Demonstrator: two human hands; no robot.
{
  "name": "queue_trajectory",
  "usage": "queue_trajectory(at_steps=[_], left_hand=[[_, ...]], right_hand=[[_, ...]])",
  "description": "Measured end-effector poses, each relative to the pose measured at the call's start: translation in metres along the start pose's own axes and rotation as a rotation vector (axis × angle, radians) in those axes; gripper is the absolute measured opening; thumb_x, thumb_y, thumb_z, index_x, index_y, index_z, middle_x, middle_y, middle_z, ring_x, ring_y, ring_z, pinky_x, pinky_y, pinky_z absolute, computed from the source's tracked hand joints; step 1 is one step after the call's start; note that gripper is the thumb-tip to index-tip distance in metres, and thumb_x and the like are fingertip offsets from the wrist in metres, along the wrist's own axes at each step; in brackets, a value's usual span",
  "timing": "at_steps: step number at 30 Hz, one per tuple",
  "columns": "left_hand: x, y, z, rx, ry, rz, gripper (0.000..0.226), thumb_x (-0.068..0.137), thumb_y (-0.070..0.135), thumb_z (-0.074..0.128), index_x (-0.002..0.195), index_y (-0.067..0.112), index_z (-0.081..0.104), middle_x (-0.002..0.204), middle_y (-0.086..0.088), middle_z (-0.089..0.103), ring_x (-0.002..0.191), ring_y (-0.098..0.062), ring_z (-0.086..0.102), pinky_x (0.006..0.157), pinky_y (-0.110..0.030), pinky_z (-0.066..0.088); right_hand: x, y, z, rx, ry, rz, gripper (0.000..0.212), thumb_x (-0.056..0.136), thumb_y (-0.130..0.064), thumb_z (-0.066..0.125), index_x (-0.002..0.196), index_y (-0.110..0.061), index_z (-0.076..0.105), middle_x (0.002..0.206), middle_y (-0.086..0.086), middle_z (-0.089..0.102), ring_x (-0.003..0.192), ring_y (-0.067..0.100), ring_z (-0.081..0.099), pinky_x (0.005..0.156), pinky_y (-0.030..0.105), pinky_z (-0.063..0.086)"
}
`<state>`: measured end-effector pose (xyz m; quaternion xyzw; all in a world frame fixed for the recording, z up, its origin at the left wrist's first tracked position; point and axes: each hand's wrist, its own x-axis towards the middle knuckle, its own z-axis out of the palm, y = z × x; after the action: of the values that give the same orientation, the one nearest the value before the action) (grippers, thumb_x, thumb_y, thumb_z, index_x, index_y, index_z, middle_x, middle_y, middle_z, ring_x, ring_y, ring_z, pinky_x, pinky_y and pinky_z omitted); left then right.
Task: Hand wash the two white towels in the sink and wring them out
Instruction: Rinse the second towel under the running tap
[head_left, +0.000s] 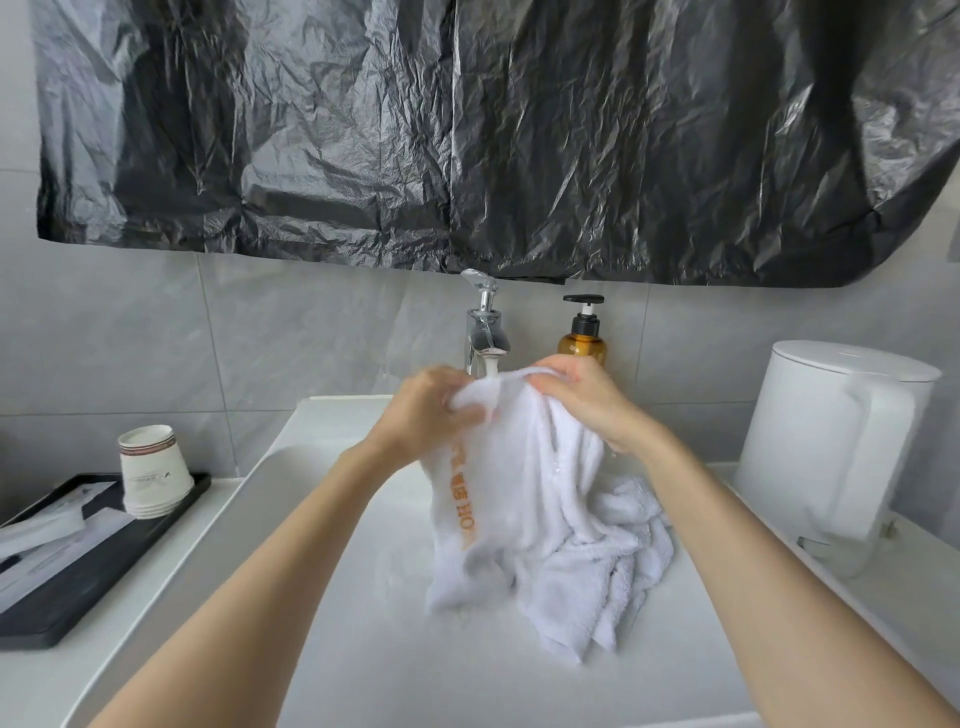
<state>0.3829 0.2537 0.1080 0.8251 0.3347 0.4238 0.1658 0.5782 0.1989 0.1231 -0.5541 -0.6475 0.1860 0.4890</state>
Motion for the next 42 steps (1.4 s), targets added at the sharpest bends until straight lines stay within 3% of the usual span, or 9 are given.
queue_trajectory(at_steps=[3,7,11,18,25,30,33,37,42], left_hand=[[-0.002,0.004,-0.011,-0.397,0.042,-0.196,0.011,0.084,0.018,0.075,0.084,0.018,0.064,0.068,0.003,0.06,0.054,-0.002,0.056,0.055,-0.015,0.048],[-0.001,0.004,-0.006,-0.707,0.129,-0.404,0.012,0.09,0.025,0.069,0.083,0.016,0.066,0.073,-0.002,0.064,0.061,-0.01,0.061,0.058,-0.021,0.054],[0.006,0.007,0.023,-0.717,0.288,-0.57,0.027,0.095,0.038,0.059,0.082,0.014,0.06,0.077,-0.006,0.062,0.069,-0.018,0.059,0.066,-0.029,0.052],[0.0,0.02,0.053,-0.531,0.178,-0.5,0.032,0.1,0.044,0.045,0.08,0.019,0.047,0.081,-0.001,0.057,0.077,-0.023,0.054,0.073,-0.039,0.046],[-0.001,0.026,0.045,-0.625,0.043,-0.324,0.04,0.104,0.033,0.041,0.077,0.008,0.054,0.061,0.0,0.05,0.051,-0.009,0.048,0.045,-0.019,0.036],[0.008,0.02,0.02,-0.598,0.171,-0.34,0.029,0.098,0.032,0.057,0.077,0.013,0.049,0.071,-0.005,0.051,0.068,-0.017,0.048,0.062,-0.031,0.041],[0.009,0.011,0.001,-0.693,0.228,-0.408,0.029,0.092,0.035,0.065,0.077,0.016,0.049,0.074,-0.006,0.051,0.075,-0.021,0.05,0.069,-0.035,0.043],[0.014,0.006,-0.021,-0.719,0.394,-0.487,0.027,0.096,0.034,0.059,0.078,0.015,0.051,0.082,-0.008,0.055,0.084,-0.022,0.055,0.08,-0.037,0.048],[0.018,-0.006,-0.041,-0.681,0.525,-0.416,0.027,0.096,0.033,0.06,0.076,0.017,0.051,0.072,0.002,0.051,0.069,-0.012,0.05,0.067,-0.028,0.043]], right_hand=[[0.004,0.012,0.002,-0.314,0.01,-0.124,0.02,0.097,-0.022,0.056,0.088,-0.006,0.065,0.087,0.0,0.051,0.089,0.011,0.046,0.078,0.025,0.034],[0.0,0.006,0.028,-0.012,0.023,-0.027,0.029,0.101,-0.027,0.047,0.079,-0.01,0.052,0.071,-0.002,0.04,0.068,0.009,0.039,0.065,0.028,0.031],[-0.012,-0.004,0.073,0.084,0.174,-0.01,0.035,0.102,-0.036,0.041,0.105,-0.009,0.062,0.091,-0.001,0.061,0.085,0.013,0.055,0.075,0.029,0.04],[0.008,-0.003,0.074,-0.256,0.34,0.182,0.036,0.097,-0.046,0.04,0.088,-0.017,0.059,0.091,0.011,0.063,0.096,0.034,0.062,0.067,0.033,0.038],[0.009,0.003,0.063,-0.201,0.339,0.081,0.041,0.104,-0.033,0.031,0.094,-0.01,0.062,0.095,0.018,0.065,0.097,0.034,0.062,0.075,0.036,0.042],[0.002,0.024,0.046,-0.259,0.017,0.011,0.037,0.1,-0.05,0.034,0.078,-0.025,0.049,0.072,-0.006,0.052,0.078,0.02,0.052,0.073,0.034,0.038],[-0.006,0.026,0.032,-0.199,-0.253,0.104,0.063,0.075,-0.079,0.05,0.108,-0.026,0.053,0.097,-0.014,0.059,0.092,0.008,0.057,0.074,0.025,0.043],[-0.01,0.032,0.028,-0.282,-0.383,0.11,0.055,0.074,-0.053,0.073,0.117,-0.028,0.05,0.114,-0.009,0.057,0.102,0.011,0.058,0.086,0.032,0.048],[-0.006,0.014,0.014,-0.101,-0.234,0.06,0.023,0.097,-0.025,0.055,0.118,-0.015,0.056,0.107,-0.003,0.06,0.099,0.013,0.058,0.085,0.027,0.045]])
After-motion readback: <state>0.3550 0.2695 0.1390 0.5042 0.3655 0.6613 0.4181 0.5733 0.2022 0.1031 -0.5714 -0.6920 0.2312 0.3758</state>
